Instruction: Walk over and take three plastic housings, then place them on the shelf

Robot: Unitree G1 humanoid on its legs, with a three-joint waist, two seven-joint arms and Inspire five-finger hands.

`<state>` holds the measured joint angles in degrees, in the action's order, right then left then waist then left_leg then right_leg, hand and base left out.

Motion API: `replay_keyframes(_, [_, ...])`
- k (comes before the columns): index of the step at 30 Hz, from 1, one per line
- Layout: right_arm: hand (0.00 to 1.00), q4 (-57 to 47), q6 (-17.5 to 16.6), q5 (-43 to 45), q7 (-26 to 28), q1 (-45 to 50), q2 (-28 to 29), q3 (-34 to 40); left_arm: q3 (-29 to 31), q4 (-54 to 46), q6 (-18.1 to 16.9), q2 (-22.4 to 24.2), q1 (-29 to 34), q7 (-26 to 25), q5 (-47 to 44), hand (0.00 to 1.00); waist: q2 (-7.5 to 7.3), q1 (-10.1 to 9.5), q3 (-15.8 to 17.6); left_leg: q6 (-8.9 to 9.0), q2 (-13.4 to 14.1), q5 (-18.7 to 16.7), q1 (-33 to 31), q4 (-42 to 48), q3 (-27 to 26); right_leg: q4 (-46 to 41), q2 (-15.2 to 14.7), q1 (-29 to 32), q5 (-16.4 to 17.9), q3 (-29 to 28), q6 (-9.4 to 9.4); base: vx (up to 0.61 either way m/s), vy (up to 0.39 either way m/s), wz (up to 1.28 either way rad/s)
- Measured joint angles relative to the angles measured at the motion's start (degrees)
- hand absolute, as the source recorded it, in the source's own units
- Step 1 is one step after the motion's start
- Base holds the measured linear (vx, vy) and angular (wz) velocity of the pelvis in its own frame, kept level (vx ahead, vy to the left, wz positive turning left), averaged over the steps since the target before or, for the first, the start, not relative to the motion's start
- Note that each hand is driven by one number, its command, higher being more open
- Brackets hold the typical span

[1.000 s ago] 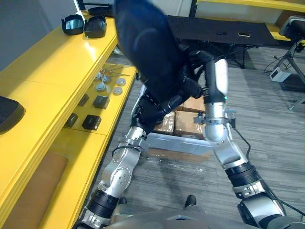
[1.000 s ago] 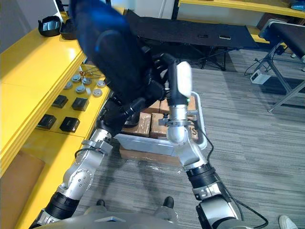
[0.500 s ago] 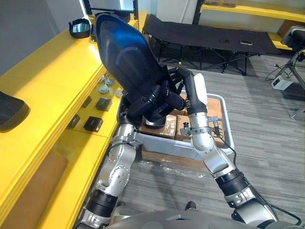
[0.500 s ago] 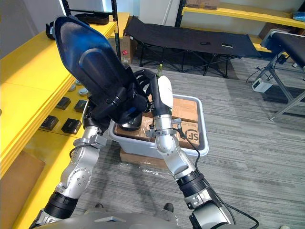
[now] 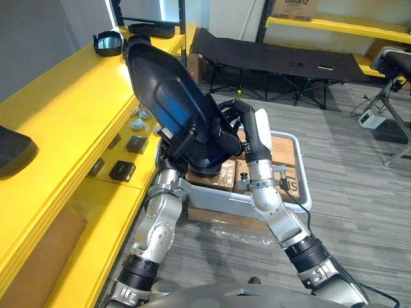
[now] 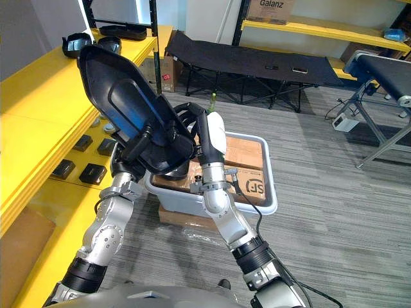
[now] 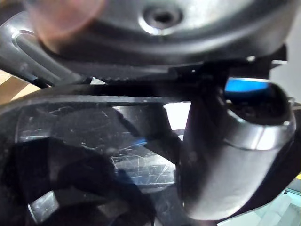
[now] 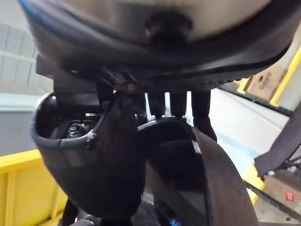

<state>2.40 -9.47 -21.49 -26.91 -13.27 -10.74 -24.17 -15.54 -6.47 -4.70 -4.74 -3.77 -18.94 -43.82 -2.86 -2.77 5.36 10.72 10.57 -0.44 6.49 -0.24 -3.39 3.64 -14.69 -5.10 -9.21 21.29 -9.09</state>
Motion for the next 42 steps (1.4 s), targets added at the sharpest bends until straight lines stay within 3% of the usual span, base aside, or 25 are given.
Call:
replay_keyframes(6, [1.0, 0.1, -1.4, 1.3, -1.1, 1.8, 0.0, -3.0, -1.6, -0.2, -0.8, 0.4, 0.0, -2.2, 4.4, 0.0, -0.03, 0.18, -0.2, 0.01, 0.0, 0.0, 0.0, 0.1, 0.0, 0.1, 0.0, 0.0, 0.1, 0.1, 0.1, 0.0, 0.0, 0.0])
replay_keyframes(11, [1.0, -0.9, -5.0, 15.6, 5.5, 6.1, 0.8, -1.4, -0.8, -1.8, -1.4, 0.6, 0.1, -7.2, 20.4, 0.0, 0.0, 0.61, -0.3, 0.04, 0.0, -0.1, 0.0, 0.1, 0.0, 0.1, 0.0, -0.1, 0.1, 0.0, 0.1, 0.0, 0.0, 0.0])
replay_keyframes(14, [1.0, -3.3, -6.0, 20.9, 9.2, 11.5, 1.7, 2.1, 4.4, -5.4, -2.6, 1.6, 2.4, -10.8, 29.5, 0.0, 0.05, 1.53, -0.3, -0.02, 0.0, -0.4, 0.1, 0.1, -0.4, 0.4, 0.1, 0.0, 0.1, -0.3, 0.09, 0.0, 0.0, -0.04])
replay_keyframes(20, [1.0, -8.0, -8.6, 25.1, 10.5, 17.9, 1.5, 12.1, 12.8, -7.7, -3.1, 2.5, 5.7, -19.9, 42.4, 0.0, 0.49, 1.76, -0.5, -0.05, 0.1, -2.0, 0.1, 2.0, -1.6, 0.5, 0.2, 0.1, 0.1, -1.7, 0.07, 0.0, 0.014, -0.12])
replay_keyframes(23, [1.0, -12.0, -8.8, 41.9, 18.3, 19.4, 1.8, 13.7, 14.7, -8.2, -3.1, 2.6, 6.6, -23.0, 51.2, 0.0, 0.79, 2.22, -0.7, -0.03, 0.1, -2.3, 0.0, 2.2, -2.1, 0.5, 0.2, 0.6, 0.1, -2.3, 0.07, 0.0, 0.017, -0.08])
replay_keyframes(26, [1.0, -12.1, -7.3, 56.3, 26.8, 20.1, 3.1, 13.2, 14.1, -10.8, -2.5, 2.6, 6.7, -22.7, 55.5, 0.0, 0.98, 3.01, -0.8, -0.03, 0.1, -2.4, 0.0, 2.1, -2.6, 0.5, 0.2, 0.9, 0.1, -2.8, 0.09, -0.01, 0.016, -0.08])
replay_keyframes(28, [1.0, -12.2, -6.3, 58.5, 28.5, 22.1, 4.7, 13.2, 13.3, -11.8, -2.7, 2.7, 6.8, -21.5, 55.9, 0.0, 1.3, 3.1, -0.9, -0.02, 0.1, -2.6, 0.0, 2.1, -2.7, 0.5, 0.2, 1.0, 0.2, -2.9, 0.13, 0.0, 0.007, -0.02])
replay_keyframes(34, [1.0, -11.6, -1.0, 55.4, 28.8, 28.8, 6.2, 16.8, 12.9, -11.9, -9.6, 2.9, 14.2, -14.4, 48.3, 0.0, 2.16, 4.0, -0.9, -0.13, 0.1, -3.3, -0.1, 2.2, -4.3, 0.6, 0.3, 2.1, 0.3, -4.3, -0.1, 0.01, 0.02, -0.11])
replay_keyframes(38, [1.0, -8.7, -0.6, 53.2, 28.8, 29.5, 6.1, 20.6, 13.9, -12.1, -10.4, 3.4, 18.2, -9.0, 40.4, 0.0, 2.33, 4.26, -0.8, -0.18, 0.1, -3.6, -0.2, 2.2, -4.2, 0.7, 0.3, 2.0, 0.4, -4.1, -0.15, 0.01, 0.009, -0.01])
replay_keyframes(42, [1.0, -8.7, 0.8, 52.8, 28.9, 29.4, 5.9, 20.1, 16.1, -15.9, -10.7, 4.9, 22.4, -4.5, 34.7, 0.0, 2.68, 3.16, -0.6, -0.23, 0.2, -4.4, -1.5, 4.0, -1.5, 0.7, 0.3, 0.4, 1.1, -1.6, -0.48, 0.01, 0.004, 0.25])
